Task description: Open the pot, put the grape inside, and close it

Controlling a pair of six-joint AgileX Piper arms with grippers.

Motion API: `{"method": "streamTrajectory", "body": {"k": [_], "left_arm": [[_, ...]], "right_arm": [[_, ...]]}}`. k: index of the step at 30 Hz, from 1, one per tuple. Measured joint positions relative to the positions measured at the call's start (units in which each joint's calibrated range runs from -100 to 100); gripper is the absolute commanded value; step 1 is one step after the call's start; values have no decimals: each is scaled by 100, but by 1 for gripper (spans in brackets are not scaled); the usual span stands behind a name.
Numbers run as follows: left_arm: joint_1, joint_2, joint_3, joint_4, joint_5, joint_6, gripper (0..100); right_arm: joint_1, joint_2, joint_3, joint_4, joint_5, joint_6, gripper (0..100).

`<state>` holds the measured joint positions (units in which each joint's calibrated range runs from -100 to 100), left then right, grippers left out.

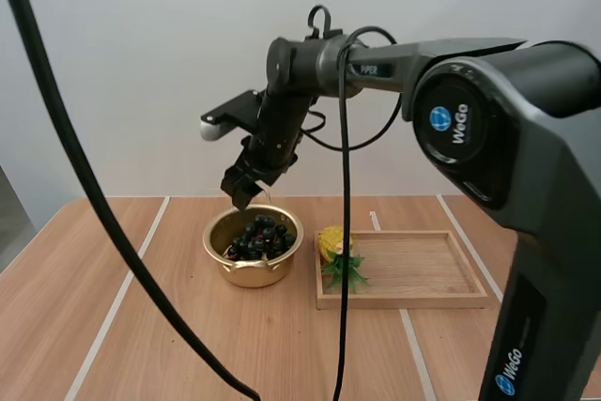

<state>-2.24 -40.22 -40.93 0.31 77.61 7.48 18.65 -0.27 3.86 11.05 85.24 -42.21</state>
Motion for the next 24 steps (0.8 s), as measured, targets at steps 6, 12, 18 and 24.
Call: {"method": "streamTrajectory", "body": {"k": [6,12,18,24], "left_arm": [[0,0,0,12,116,0,0],[0,0,0,12,116,0,0],[0,0,0,12,116,0,0],[0,0,0,12,116,0,0]], "right_arm": [[0,-1123,-32,-388,76,85,100],[0,-2168,-32,-838,263,117,100],[0,-2937,-32,-1293,889,171,100],[0,-3623,-32,-1724,1259,389,100]]}}
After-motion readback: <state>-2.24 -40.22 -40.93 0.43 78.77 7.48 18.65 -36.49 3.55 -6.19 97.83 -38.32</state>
